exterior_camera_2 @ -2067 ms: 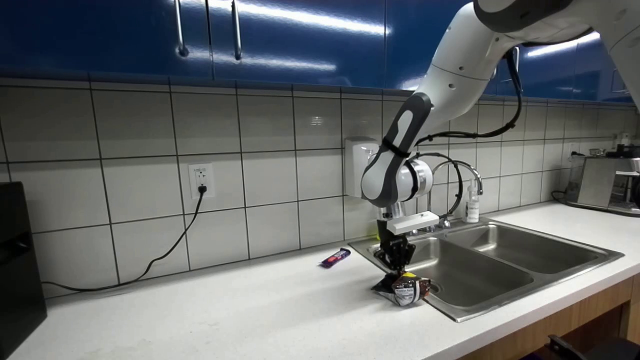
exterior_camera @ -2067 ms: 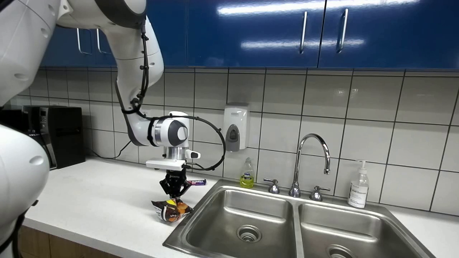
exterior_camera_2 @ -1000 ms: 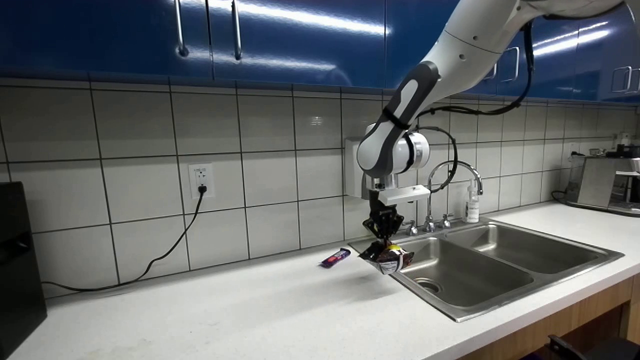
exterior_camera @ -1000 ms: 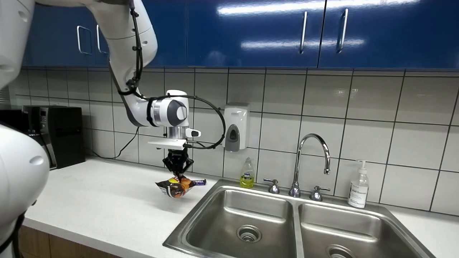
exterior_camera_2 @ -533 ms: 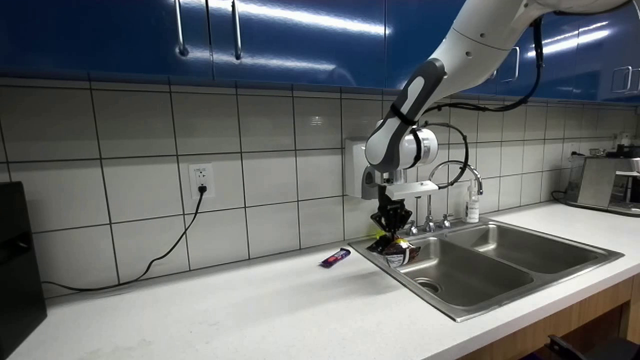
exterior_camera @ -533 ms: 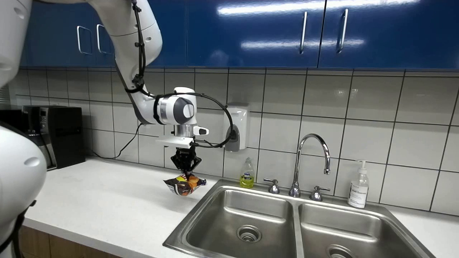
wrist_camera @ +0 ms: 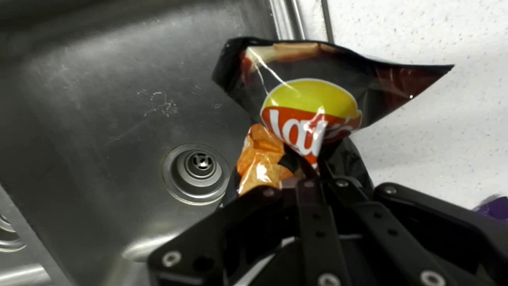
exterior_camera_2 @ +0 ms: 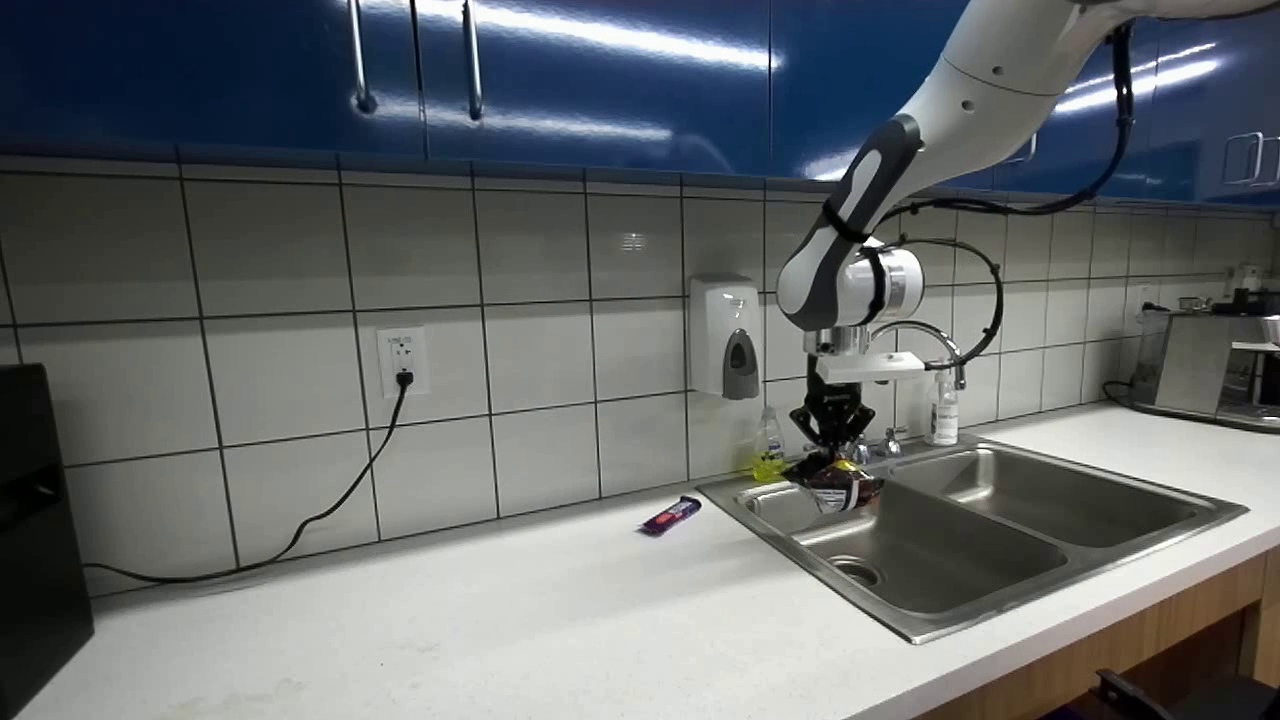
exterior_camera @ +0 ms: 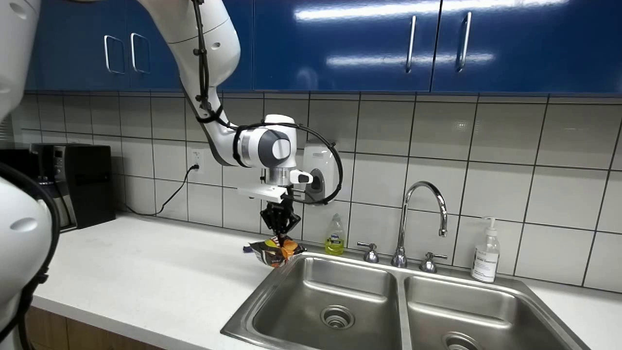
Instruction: Place the bag of chips in the sink.
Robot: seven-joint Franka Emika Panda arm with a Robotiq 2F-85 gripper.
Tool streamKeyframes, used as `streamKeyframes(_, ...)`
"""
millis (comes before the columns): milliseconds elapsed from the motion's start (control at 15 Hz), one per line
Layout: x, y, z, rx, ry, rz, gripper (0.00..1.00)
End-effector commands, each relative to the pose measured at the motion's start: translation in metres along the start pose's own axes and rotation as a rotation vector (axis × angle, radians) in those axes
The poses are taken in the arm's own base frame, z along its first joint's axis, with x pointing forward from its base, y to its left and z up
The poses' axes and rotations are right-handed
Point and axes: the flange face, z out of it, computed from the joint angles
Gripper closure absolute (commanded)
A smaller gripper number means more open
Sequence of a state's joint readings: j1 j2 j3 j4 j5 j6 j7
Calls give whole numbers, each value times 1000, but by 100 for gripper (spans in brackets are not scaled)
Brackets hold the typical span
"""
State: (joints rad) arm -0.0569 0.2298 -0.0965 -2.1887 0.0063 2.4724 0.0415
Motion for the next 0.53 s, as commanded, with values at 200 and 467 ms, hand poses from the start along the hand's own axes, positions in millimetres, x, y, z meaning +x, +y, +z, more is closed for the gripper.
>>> streamKeyframes(200,-3,64,-13,7,46,132,100)
streamKeyframes(467,0,93,-4,16,71,199,100)
